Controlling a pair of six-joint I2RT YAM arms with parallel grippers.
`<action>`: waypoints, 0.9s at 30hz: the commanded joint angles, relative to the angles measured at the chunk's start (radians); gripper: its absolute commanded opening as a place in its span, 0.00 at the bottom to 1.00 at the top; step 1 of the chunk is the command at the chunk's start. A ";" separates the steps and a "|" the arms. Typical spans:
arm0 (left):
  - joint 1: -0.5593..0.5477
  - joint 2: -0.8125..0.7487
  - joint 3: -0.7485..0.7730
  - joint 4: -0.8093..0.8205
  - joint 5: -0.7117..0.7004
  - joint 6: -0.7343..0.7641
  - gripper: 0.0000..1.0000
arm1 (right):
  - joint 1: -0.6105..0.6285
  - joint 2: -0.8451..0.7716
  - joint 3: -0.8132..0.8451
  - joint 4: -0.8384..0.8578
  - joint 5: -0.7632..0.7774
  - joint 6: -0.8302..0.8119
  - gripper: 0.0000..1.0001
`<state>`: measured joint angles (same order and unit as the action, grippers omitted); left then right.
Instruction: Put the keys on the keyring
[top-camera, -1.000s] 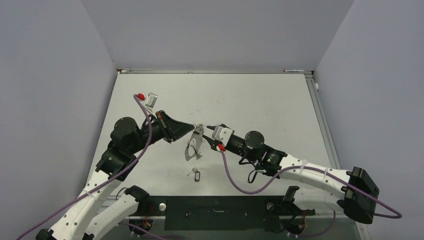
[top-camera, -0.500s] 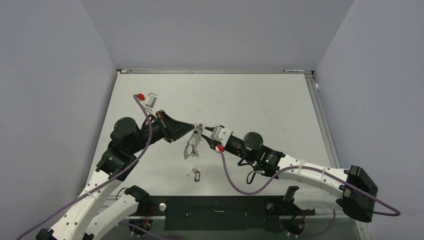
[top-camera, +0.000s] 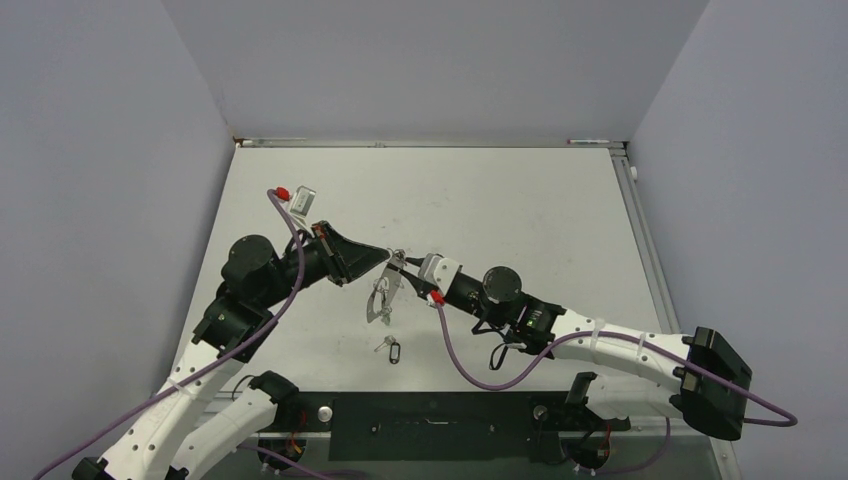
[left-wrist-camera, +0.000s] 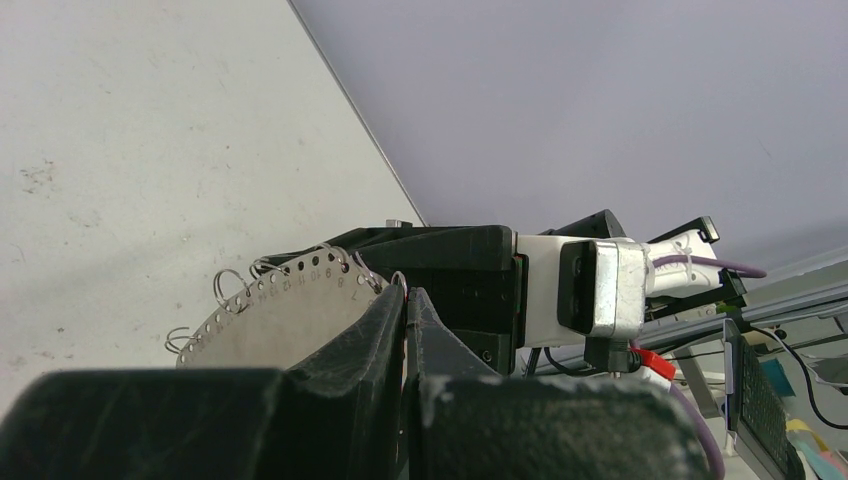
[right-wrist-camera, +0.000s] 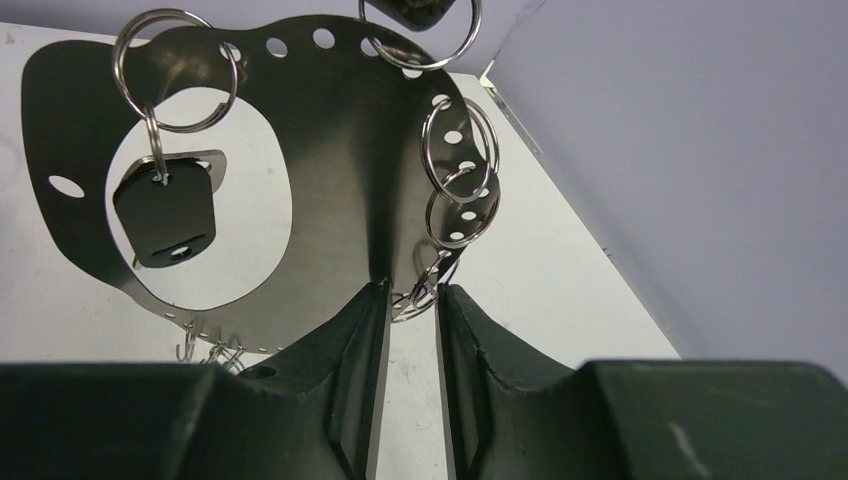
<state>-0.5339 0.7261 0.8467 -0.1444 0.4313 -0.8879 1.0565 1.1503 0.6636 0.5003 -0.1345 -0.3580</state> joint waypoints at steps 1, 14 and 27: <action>0.002 -0.018 0.006 0.082 0.013 -0.014 0.00 | 0.011 0.000 0.040 0.065 0.016 0.008 0.23; 0.002 -0.019 0.002 0.082 0.012 -0.013 0.00 | 0.016 -0.010 0.058 0.040 0.064 0.026 0.20; 0.002 -0.011 0.002 0.090 0.012 -0.014 0.00 | 0.035 -0.002 0.093 -0.016 0.088 0.020 0.25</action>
<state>-0.5339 0.7193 0.8417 -0.1303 0.4313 -0.8879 1.0817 1.1503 0.7097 0.4831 -0.0662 -0.3435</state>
